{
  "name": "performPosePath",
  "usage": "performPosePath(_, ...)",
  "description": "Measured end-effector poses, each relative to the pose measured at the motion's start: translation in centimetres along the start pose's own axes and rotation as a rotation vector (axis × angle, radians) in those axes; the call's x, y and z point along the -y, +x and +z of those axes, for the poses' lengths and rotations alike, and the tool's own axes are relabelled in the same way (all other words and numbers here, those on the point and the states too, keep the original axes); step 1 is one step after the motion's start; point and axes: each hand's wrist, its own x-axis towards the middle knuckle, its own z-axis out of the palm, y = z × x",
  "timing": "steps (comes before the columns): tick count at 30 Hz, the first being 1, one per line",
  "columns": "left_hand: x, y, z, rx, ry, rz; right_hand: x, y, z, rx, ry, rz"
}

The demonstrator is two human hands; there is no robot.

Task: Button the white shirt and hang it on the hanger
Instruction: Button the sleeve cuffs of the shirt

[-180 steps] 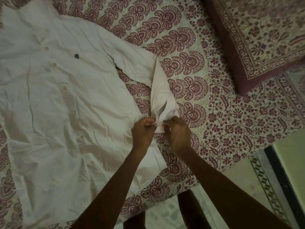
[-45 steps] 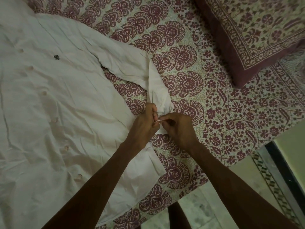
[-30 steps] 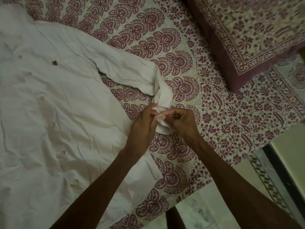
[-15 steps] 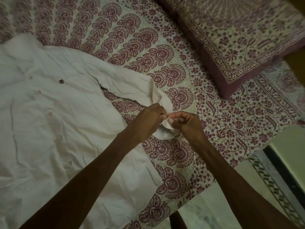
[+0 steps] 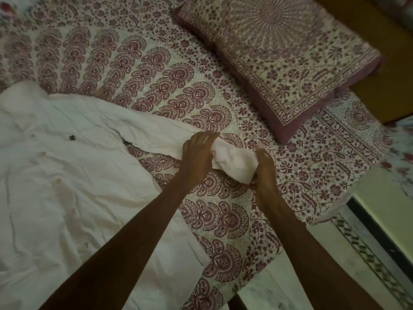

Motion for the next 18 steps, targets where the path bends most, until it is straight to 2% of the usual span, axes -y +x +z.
performPosePath(2, -0.1, 1.4, 1.1, 0.054, 0.027, -0.023, 0.5, 0.4, 0.1, -0.088, -0.314, -0.187)
performPosePath(4, -0.3, 2.1, 1.9, 0.11, 0.05, -0.002, 0.7, 1.4, -0.1, -0.152, -0.509, -0.244)
performPosePath(5, -0.4, 2.2, 2.2, 0.113, 0.045, 0.007, 0.8, 1.9, -0.4, -0.188, -0.522, -0.224)
performPosePath(7, -0.6, 1.9, 2.4, 0.056, 0.01, 0.019, 1.0, 3.1, -1.1, -0.236, -0.395, -0.133)
performPosePath(11, -1.0, 0.6, 2.8, -0.107, -0.043, 0.009, 2.2, 4.4, -1.7, -0.147, -0.197, -0.044)
performPosePath(13, -0.8, -0.2, 2.8, -0.094, -0.018, 0.001, 2.3, 5.1, -1.8, -0.186, -0.323, -0.063)
performPosePath(15, -0.1, -1.0, 2.8, -0.023, 0.025, 0.023, 2.3, 5.9, -2.2, -0.335, -0.6, -0.139)
performPosePath(18, 0.8, -2.5, 2.6, 0.039, 0.047, 0.076, 2.8, 6.1, -2.3, -0.444, -0.782, -0.309)
